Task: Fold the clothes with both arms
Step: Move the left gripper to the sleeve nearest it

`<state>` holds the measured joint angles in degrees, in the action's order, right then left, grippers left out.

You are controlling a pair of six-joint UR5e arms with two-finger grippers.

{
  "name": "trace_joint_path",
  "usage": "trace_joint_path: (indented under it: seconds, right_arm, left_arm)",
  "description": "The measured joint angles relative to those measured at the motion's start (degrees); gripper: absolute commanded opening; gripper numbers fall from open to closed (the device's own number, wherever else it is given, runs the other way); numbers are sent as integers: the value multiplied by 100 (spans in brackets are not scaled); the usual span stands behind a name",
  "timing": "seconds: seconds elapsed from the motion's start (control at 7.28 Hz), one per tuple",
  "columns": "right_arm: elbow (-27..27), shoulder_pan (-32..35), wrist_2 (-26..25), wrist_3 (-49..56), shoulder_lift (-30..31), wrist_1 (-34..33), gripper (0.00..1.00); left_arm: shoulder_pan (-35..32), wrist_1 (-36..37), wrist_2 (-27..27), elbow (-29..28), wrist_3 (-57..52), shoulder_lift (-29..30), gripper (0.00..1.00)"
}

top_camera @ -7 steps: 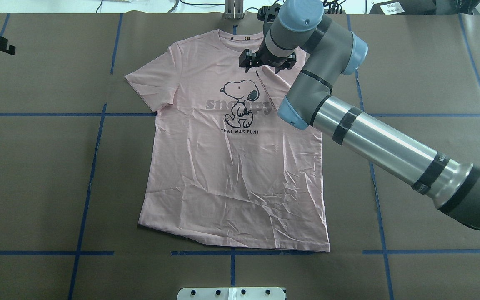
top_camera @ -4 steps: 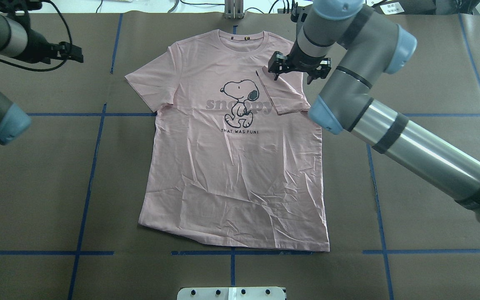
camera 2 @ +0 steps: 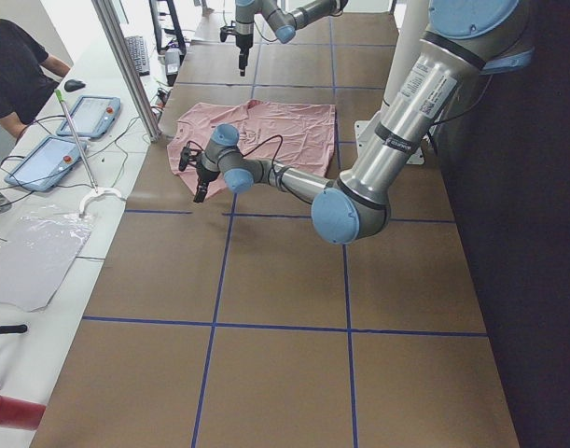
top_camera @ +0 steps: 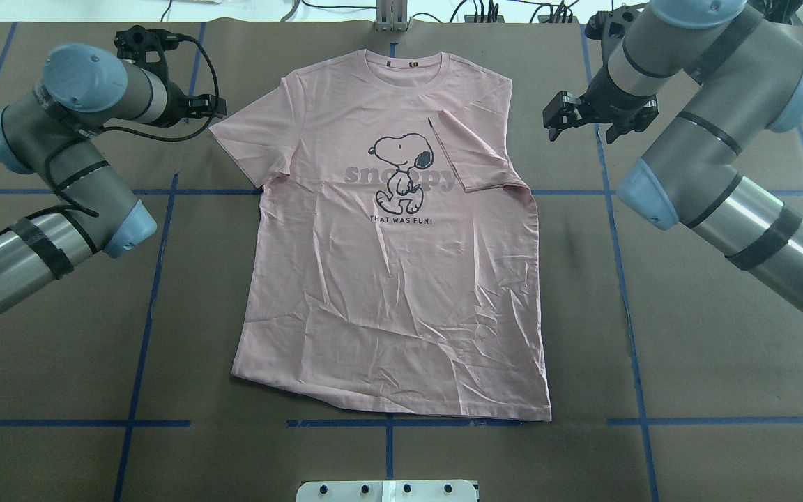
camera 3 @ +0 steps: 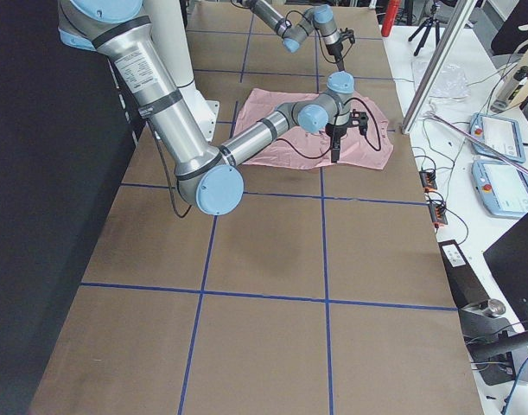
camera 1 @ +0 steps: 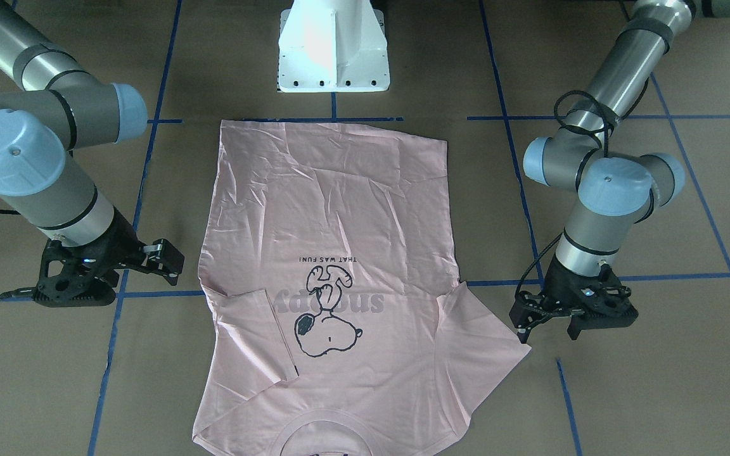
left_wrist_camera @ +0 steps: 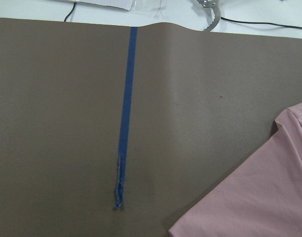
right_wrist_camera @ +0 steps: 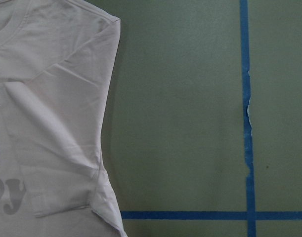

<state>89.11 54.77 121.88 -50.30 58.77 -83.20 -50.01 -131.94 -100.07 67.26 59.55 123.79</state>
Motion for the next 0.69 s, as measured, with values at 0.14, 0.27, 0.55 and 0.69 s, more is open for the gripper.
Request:
trace_joint_path:
  seconds: [0.14,0.27,0.55,0.69]
  right_arm:
    - [7,112,129,109,52,-5,100]
    - [7,196,228,165,91,-1,100]
    - [-9,291,292,286,155,4,100]
    - [-13,319,300,318,172,9,100]
  left_arm:
    - [74,-71,67,-170,3,64,93]
    - [129,-99,91,-270,2,117,90]
    - [191,-111,101,-498,-8,303,87]
    - [204,-114,101,-602,-23,368,84]
